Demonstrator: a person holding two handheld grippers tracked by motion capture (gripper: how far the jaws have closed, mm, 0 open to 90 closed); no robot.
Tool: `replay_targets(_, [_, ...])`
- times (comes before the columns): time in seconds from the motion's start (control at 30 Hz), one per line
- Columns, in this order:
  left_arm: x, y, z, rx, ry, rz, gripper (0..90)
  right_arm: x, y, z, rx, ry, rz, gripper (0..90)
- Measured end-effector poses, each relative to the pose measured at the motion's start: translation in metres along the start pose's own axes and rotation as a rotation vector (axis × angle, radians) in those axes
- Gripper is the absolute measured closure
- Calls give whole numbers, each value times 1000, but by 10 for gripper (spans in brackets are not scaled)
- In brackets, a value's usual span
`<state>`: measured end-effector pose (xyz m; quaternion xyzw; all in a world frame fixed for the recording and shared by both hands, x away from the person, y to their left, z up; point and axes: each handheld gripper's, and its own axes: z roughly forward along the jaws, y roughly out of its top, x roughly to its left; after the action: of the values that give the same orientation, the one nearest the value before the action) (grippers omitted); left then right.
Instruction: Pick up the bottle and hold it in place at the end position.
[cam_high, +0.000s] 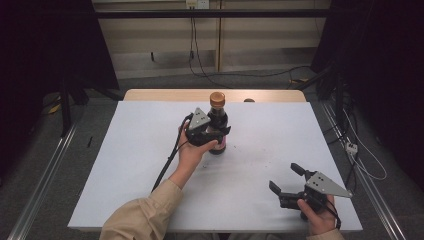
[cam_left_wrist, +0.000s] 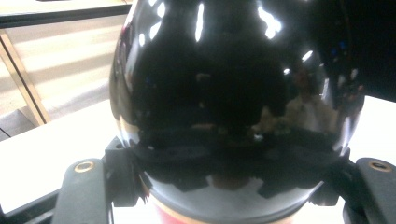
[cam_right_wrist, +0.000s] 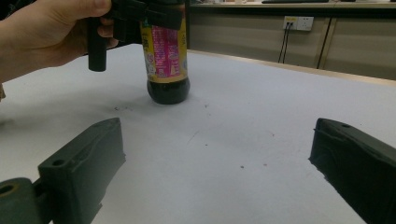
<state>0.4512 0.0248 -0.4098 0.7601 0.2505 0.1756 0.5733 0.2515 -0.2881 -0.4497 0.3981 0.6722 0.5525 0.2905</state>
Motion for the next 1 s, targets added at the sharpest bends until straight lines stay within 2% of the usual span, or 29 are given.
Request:
replay_targets(0.3, [0,2,-4,22,13,25,300,1,0,-1,1,-1,0,22])
replay_targets(0.5, [2,3,-5,23,19,19,298,1,0,0,5,3,-3,22])
replay_targets(0.53, [2,3,-5,22,15,1,297,1,0,0,4,3,-3,22])
replay_targets(0.6, [3,4,-7,27,28,5,294,1,0,0,5,4,-3,22])
replay_targets(0.67, [3,3,-6,20,13,8,293,1,0,1,8,4,-1,22])
replay_targets(0.83, [0,2,-3,18,-4,46,296,1,-1,1,13,5,-1,22])
replay_targets(0.87, [0,1,-3,14,-6,36,296,1,-1,1,13,5,0,22])
replay_targets(1.0, [2,0,-3,7,-19,39,294,1,-1,1,15,2,0,22])
